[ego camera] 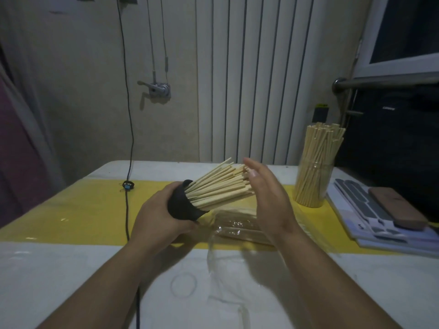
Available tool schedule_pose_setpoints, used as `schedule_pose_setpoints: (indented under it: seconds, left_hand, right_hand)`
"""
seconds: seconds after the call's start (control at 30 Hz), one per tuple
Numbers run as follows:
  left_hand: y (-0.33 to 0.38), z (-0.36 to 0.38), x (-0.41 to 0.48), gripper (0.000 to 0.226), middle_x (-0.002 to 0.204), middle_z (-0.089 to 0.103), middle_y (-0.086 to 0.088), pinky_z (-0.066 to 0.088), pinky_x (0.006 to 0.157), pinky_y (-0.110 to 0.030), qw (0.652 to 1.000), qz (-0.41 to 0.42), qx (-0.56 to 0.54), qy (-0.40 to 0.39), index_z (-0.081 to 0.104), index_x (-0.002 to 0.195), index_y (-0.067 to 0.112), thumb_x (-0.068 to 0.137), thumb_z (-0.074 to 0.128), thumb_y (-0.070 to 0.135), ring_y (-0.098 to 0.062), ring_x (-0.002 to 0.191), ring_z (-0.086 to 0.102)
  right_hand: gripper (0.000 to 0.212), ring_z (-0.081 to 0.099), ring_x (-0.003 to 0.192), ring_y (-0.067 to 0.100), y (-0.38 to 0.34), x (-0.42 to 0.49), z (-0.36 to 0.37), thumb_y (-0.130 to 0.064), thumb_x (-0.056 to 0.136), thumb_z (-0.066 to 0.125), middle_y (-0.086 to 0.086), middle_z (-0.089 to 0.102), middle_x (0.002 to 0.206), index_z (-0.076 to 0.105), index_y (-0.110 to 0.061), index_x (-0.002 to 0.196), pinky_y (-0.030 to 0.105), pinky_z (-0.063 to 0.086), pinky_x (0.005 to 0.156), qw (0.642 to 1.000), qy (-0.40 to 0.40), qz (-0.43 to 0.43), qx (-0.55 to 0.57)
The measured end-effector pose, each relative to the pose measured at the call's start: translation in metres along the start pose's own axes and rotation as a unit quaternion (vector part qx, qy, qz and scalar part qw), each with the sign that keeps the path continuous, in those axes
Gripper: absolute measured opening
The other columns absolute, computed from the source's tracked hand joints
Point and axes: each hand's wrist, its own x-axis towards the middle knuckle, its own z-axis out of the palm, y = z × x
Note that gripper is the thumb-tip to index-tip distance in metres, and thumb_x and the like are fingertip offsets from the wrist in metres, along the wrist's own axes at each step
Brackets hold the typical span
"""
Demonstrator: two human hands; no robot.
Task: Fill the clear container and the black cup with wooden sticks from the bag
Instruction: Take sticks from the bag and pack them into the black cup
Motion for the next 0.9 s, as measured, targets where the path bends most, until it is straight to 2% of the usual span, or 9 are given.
schedule_pose_setpoints:
  seconds: [0.1, 0.2, 0.3, 0.37, 0.5, 0.6, 0.67, 0.77, 0.9]
  left_hand:
    - [0.001, 0.000, 0.000, 0.078, 0.103, 0.067, 0.025, 0.045, 0.070, -0.019, 1.000, -0.008, -0.010, 0.009, 0.057, 0.116, 0.050, 0.055, 0.090, 0.014, 0.002, 0.095, 0.061]
    - [0.001, -0.002, 0.000, 0.076, 0.098, 0.064, 0.035, 0.044, 0.070, -0.019, 0.999, -0.028, -0.038, 0.019, 0.054, 0.106, 0.059, 0.058, 0.091, 0.012, 0.009, 0.093, 0.059]
    - [0.000, -0.003, 0.000, 0.077, 0.097, 0.063, 0.037, 0.046, 0.071, -0.021, 0.997, -0.043, -0.059, 0.026, 0.054, 0.105, 0.061, 0.058, 0.092, 0.013, 0.008, 0.094, 0.059]
    - [0.001, -0.003, 0.000, 0.076, 0.097, 0.063, 0.037, 0.045, 0.070, -0.021, 0.996, -0.046, -0.065, 0.029, 0.054, 0.103, 0.061, 0.057, 0.093, 0.014, 0.009, 0.093, 0.059]
    - [0.001, -0.003, -0.001, 0.075, 0.100, 0.065, 0.029, 0.045, 0.070, -0.021, 0.995, -0.047, -0.074, 0.037, 0.053, 0.104, 0.056, 0.057, 0.094, 0.014, 0.006, 0.095, 0.058]
    - [0.000, -0.003, -0.001, 0.075, 0.103, 0.064, 0.027, 0.046, 0.070, -0.022, 0.995, -0.047, -0.078, 0.035, 0.054, 0.108, 0.053, 0.058, 0.094, 0.015, 0.006, 0.096, 0.058]
    - [0.000, -0.003, -0.001, 0.075, 0.104, 0.065, 0.027, 0.046, 0.071, -0.023, 0.995, -0.048, -0.079, 0.036, 0.054, 0.108, 0.053, 0.057, 0.094, 0.015, 0.005, 0.096, 0.059]
    - [-0.001, -0.003, 0.000, 0.076, 0.105, 0.065, 0.027, 0.047, 0.072, -0.023, 0.995, -0.051, -0.078, 0.036, 0.054, 0.110, 0.053, 0.057, 0.094, 0.016, 0.005, 0.097, 0.059]
    - [0.000, -0.003, -0.001, 0.079, 0.107, 0.065, 0.025, 0.045, 0.069, -0.019, 0.995, -0.049, -0.079, 0.031, 0.055, 0.119, 0.047, 0.058, 0.094, 0.015, 0.002, 0.099, 0.059]
  right_hand:
    - [0.038, 0.046, 0.112, -0.018, -0.001, 0.000, -0.007, -0.042, 0.094, 0.039, -0.024, 0.056, 0.121, 0.058, -0.033, 0.126, 0.000, 0.036, 0.083, 0.999, 0.052, -0.005, 0.001]
    - [0.018, 0.057, 0.092, -0.004, -0.001, 0.004, -0.017, -0.017, 0.098, 0.050, -0.012, 0.065, 0.101, 0.065, -0.025, 0.105, 0.007, 0.042, 0.068, 0.995, 0.095, 0.021, -0.023]
    - [0.021, 0.059, 0.082, 0.011, 0.006, 0.008, -0.024, -0.005, 0.092, 0.050, -0.004, 0.065, 0.090, 0.062, -0.023, 0.090, 0.014, 0.043, 0.061, 0.991, 0.096, 0.050, -0.076]
    - [0.022, 0.059, 0.072, 0.021, 0.008, 0.010, -0.029, -0.005, 0.088, 0.049, 0.000, 0.066, 0.079, 0.061, -0.022, 0.079, 0.026, 0.042, 0.058, 0.990, 0.068, 0.085, -0.094]
    - [0.023, 0.051, 0.048, 0.020, -0.003, 0.007, -0.036, -0.002, 0.085, 0.050, 0.004, 0.063, 0.055, 0.061, -0.011, 0.067, 0.024, 0.037, 0.044, 0.977, -0.105, 0.136, -0.126]
    - [0.025, 0.057, 0.051, 0.023, -0.008, -0.001, -0.031, 0.002, 0.085, 0.046, 0.010, 0.067, 0.060, 0.064, -0.008, 0.070, 0.026, 0.044, 0.050, 0.943, -0.241, 0.191, -0.130]
    - [0.029, 0.064, 0.060, 0.016, -0.009, -0.005, -0.027, 0.001, 0.085, 0.046, 0.006, 0.071, 0.067, 0.071, -0.008, 0.073, 0.023, 0.049, 0.056, 0.914, -0.306, 0.208, -0.168]
    - [0.024, 0.062, 0.072, 0.008, -0.005, -0.006, -0.018, -0.007, 0.089, 0.055, -0.008, 0.071, 0.077, 0.077, -0.016, 0.086, 0.018, 0.048, 0.063, 0.879, -0.334, 0.174, -0.291]
    - [0.023, 0.063, 0.099, 0.022, 0.020, -0.004, -0.002, -0.013, 0.088, 0.057, 0.003, 0.067, 0.110, 0.067, -0.020, 0.108, 0.026, 0.043, 0.071, 0.806, -0.332, 0.095, -0.481]
